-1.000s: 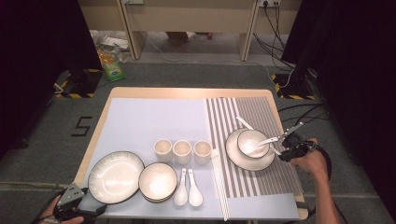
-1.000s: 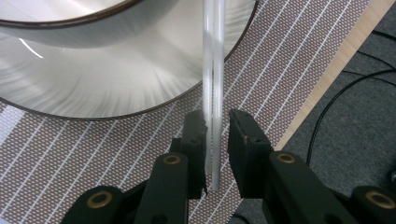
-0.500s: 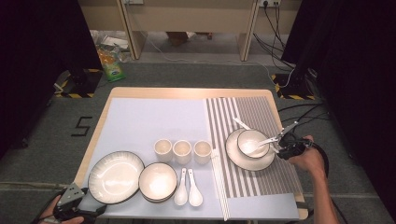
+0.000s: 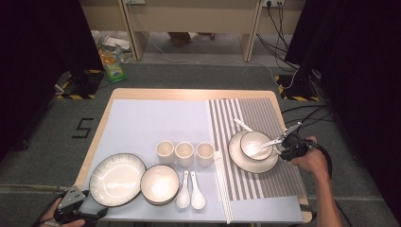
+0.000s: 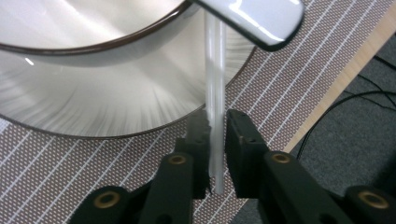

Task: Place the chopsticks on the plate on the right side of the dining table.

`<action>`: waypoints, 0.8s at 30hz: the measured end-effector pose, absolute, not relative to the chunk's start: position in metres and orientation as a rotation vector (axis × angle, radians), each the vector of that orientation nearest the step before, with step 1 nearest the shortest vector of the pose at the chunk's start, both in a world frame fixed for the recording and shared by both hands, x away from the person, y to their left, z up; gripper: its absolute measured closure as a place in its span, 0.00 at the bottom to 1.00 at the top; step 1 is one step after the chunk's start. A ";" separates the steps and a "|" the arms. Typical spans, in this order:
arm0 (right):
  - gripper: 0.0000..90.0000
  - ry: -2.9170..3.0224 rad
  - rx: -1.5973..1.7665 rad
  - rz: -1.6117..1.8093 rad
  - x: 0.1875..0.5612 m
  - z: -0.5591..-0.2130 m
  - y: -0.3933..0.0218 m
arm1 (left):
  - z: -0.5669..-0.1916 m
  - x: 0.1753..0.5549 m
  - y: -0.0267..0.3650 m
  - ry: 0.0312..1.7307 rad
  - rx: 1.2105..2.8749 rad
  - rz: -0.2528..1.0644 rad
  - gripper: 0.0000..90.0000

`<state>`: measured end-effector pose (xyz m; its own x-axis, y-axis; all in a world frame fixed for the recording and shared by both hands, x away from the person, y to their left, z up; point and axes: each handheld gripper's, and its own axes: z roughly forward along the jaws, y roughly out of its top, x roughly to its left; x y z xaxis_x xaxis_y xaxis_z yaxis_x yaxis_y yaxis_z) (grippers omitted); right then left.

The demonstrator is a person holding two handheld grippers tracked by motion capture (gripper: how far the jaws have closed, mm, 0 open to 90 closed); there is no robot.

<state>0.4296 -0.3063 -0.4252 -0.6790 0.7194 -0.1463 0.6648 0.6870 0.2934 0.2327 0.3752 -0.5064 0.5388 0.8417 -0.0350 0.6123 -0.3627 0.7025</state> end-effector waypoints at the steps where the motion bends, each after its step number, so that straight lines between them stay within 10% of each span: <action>1: 0.87 2.649 1.111 0.330 0.429 -0.424 -0.307 | -0.506 0.233 0.375 1.170 2.103 0.437 0.00; 24: 0.70 2.524 1.142 0.618 0.406 -0.352 -0.290 | -0.506 0.233 0.376 1.169 2.105 0.433 0.00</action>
<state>0.4057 -0.2899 -0.3521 -0.6382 0.7641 -0.0943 0.6340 0.5911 0.4987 0.2326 0.3755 -0.5062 0.5413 0.8400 -0.0372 0.6133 -0.3642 0.7009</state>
